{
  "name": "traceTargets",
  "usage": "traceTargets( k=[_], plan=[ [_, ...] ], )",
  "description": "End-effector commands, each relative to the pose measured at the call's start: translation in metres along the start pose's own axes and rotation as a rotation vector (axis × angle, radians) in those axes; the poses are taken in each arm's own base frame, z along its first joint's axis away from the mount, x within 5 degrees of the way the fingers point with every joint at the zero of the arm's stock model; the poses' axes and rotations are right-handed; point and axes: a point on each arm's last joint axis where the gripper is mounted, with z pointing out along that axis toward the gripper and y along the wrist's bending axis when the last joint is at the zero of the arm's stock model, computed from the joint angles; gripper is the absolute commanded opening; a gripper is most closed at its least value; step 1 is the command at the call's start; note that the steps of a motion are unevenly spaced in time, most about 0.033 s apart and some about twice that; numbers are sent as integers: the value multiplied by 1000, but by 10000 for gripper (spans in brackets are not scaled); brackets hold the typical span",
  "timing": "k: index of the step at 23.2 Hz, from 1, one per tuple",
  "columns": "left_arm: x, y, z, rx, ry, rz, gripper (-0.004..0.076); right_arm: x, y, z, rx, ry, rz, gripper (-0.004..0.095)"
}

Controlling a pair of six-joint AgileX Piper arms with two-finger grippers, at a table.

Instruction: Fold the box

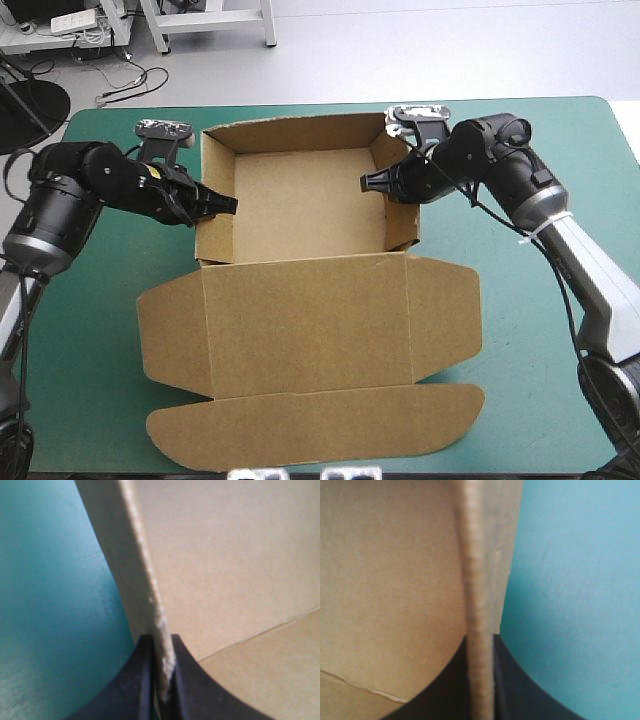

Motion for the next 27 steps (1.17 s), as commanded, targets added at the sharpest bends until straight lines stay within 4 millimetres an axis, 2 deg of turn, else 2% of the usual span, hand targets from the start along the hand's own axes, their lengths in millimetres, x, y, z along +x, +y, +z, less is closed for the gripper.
traceTargets(
  k=[1,2,5,8,10,13,22,27],
  plan=[
    [-7,-19,9,-16,-20,18,-10,15,9,0,-70,16,16,-19],
    [-7,-21,15,-15,-4,15,-10,20,7,6,-64,39,22,-19],
    [-1,-22,58,-16,88,-1,-10,40,-2,28,-41,117,42,-19],
    [10,-15,86,-47,164,-7,-10,45,-7,35,-3,125,35,-18],
    [11,-14,94,-43,159,-14,-10,43,-9,35,14,100,36,-18],
    [11,-13,102,-40,174,-21,-10,42,-11,39,31,93,24,-18],
    [11,-11,113,-48,188,-21,-9,49,-19,79,60,219,39,-18],
    [12,-10,113,-44,195,36,-7,53,-20,85,62,265,-5,25]
  ],
)
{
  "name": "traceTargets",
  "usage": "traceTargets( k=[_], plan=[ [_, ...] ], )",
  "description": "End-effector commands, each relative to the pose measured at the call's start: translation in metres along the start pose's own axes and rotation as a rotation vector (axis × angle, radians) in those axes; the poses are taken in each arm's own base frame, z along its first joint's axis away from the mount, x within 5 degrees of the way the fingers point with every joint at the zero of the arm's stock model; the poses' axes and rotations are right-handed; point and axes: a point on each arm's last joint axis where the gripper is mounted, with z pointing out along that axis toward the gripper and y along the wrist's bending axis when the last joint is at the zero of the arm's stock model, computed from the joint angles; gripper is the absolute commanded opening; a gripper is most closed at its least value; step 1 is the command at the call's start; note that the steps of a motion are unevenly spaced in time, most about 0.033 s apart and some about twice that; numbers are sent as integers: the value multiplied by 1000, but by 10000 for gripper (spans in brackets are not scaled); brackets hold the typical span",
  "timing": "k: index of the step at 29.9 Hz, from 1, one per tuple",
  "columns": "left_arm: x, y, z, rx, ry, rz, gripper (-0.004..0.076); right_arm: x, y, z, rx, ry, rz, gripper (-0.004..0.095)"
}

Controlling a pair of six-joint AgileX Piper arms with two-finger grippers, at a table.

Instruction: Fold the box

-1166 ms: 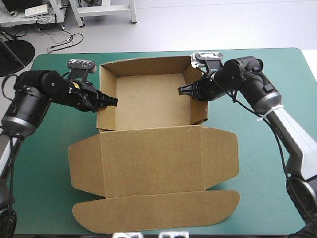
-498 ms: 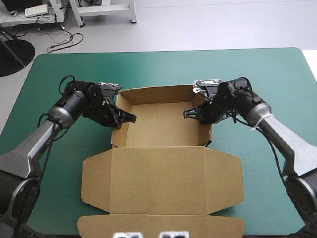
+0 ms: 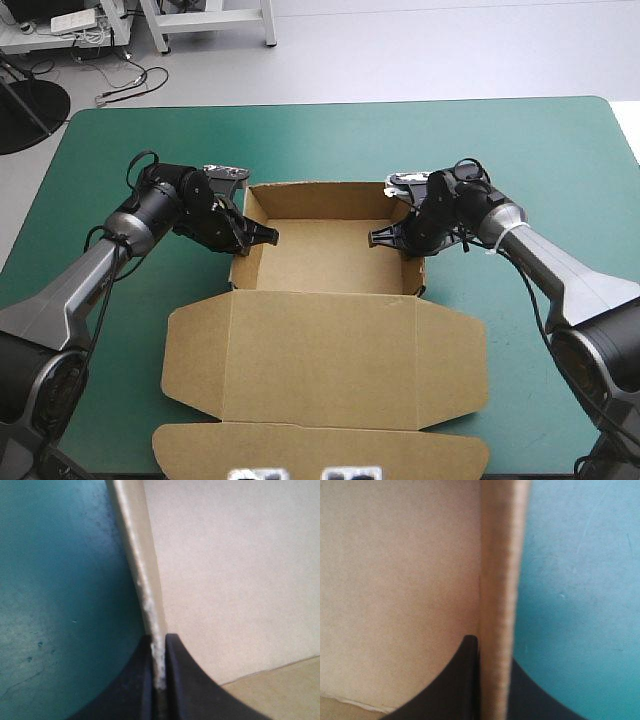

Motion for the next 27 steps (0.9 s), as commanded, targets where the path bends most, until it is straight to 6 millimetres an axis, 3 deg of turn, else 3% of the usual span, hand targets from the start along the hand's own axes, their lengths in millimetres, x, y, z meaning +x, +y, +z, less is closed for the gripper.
traceTargets(
  k=[1,6,9,13,15,24,27],
  plan=[
    [-3,-6,-16,6,-59,71,1,1,11,-17,-60,-17,-65,59],
    [-2,-6,-16,11,-44,71,110,2,7,-17,-12,2,-89,370],
    [-2,-6,-16,9,-51,74,242,2,5,-17,3,0,-99,460],
    [-5,-5,-16,1,-82,94,438,0,5,-18,6,-20,-102,463],
    [-7,-5,-16,-4,-105,97,480,-2,6,-21,6,-32,-105,463],
    [-8,-4,-19,-17,-108,107,483,-22,10,-58,38,-107,-139,463],
    [-12,-6,-29,-13,-140,110,482,-28,9,-73,69,-133,-156,463]
  ],
)
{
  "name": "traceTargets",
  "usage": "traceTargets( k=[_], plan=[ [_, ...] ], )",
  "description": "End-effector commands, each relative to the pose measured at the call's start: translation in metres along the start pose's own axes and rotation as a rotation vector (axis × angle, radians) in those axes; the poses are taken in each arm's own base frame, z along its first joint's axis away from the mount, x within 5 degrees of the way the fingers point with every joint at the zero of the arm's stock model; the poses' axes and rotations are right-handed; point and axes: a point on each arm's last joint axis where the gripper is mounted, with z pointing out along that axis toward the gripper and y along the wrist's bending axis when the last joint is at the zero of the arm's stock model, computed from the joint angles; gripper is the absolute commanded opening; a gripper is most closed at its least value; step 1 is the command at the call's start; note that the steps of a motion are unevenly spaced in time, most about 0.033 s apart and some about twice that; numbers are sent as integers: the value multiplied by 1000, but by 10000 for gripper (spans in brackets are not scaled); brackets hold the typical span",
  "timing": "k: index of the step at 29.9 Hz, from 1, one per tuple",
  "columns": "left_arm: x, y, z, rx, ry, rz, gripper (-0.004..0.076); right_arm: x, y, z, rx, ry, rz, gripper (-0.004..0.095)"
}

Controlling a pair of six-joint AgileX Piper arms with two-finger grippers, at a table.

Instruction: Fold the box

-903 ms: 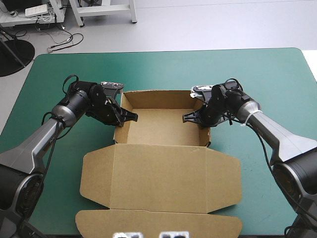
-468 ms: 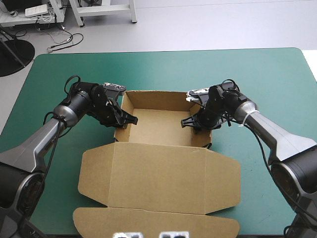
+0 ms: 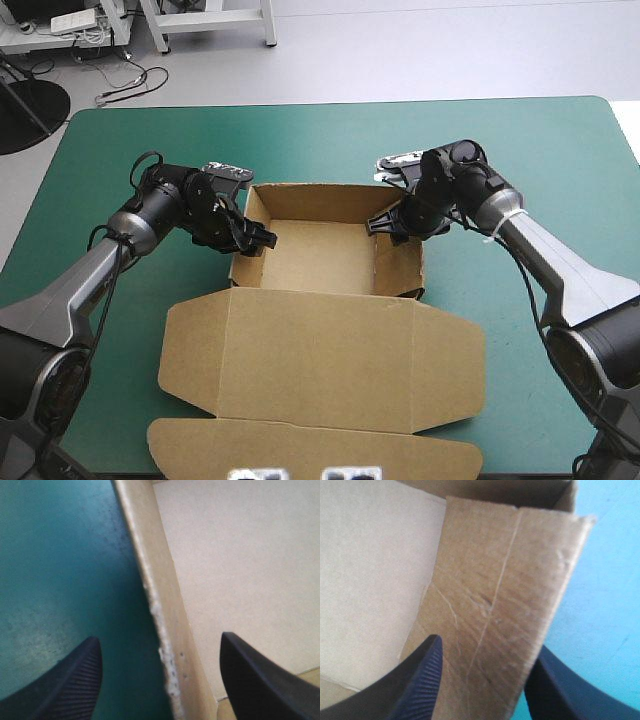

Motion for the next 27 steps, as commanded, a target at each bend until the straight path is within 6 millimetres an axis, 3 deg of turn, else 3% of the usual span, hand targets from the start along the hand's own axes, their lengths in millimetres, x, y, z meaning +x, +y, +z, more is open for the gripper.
traceTargets(
  k=[1,6,13,18,21,24,25,27],
  plan=[
    [-12,-7,-35,13,-141,14,482,-11,0,-43,21,-115,-33,463],
    [-24,-11,-71,23,-219,25,482,-22,5,-82,-3,-182,-30,461],
    [-29,-18,-142,28,-344,52,475,-22,3,-139,8,-338,24,461],
    [-16,-22,-188,27,-421,68,330,-9,-3,-161,52,-390,74,461],
    [-3,-23,-210,25,-457,75,185,-2,-5,-162,47,-381,85,461],
    [14,-25,-232,25,-486,81,27,1,-4,-149,20,-328,101,461],
    [19,-26,-238,25,-491,83,-9,3,-5,-141,20,-300,104,461],
    [30,-26,-248,26,-495,87,-10,6,-8,-122,31,-242,108,461]
  ],
)
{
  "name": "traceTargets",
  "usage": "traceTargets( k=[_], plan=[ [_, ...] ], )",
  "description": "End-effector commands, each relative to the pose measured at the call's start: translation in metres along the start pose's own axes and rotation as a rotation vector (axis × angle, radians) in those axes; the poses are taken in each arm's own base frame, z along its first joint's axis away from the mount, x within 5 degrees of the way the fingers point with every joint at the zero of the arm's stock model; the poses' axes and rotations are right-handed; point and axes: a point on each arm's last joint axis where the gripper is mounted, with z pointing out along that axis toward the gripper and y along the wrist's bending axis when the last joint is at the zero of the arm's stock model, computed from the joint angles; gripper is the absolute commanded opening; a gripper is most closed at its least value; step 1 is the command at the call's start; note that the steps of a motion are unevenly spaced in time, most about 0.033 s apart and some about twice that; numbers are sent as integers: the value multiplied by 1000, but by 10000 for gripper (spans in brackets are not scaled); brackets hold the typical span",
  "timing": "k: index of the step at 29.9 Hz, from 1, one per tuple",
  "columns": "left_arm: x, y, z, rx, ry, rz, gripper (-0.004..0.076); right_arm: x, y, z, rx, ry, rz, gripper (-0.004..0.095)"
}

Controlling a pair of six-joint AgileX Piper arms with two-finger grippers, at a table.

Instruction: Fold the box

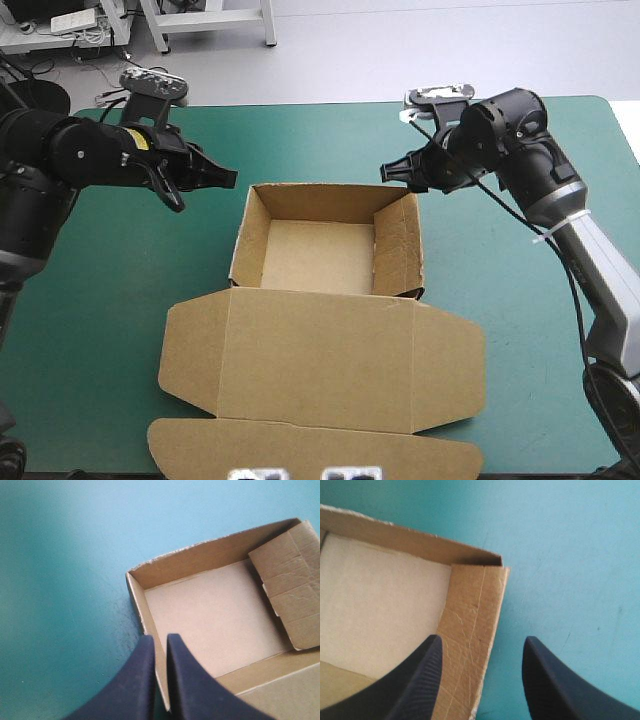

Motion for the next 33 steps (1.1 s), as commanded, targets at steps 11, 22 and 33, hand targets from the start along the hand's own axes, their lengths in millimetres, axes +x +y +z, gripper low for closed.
traceTargets(
  k=[11,22,33],
  plan=[
    [23,-13,-101,9,-212,47,-10,37,-2,81,-79,169,73,439],
    [70,-7,-104,-62,-143,58,-10,40,1,106,-110,182,46,-11],
    [129,7,-92,-198,-37,7,-10,29,-84,44,74,59,139,-19]
  ],
)
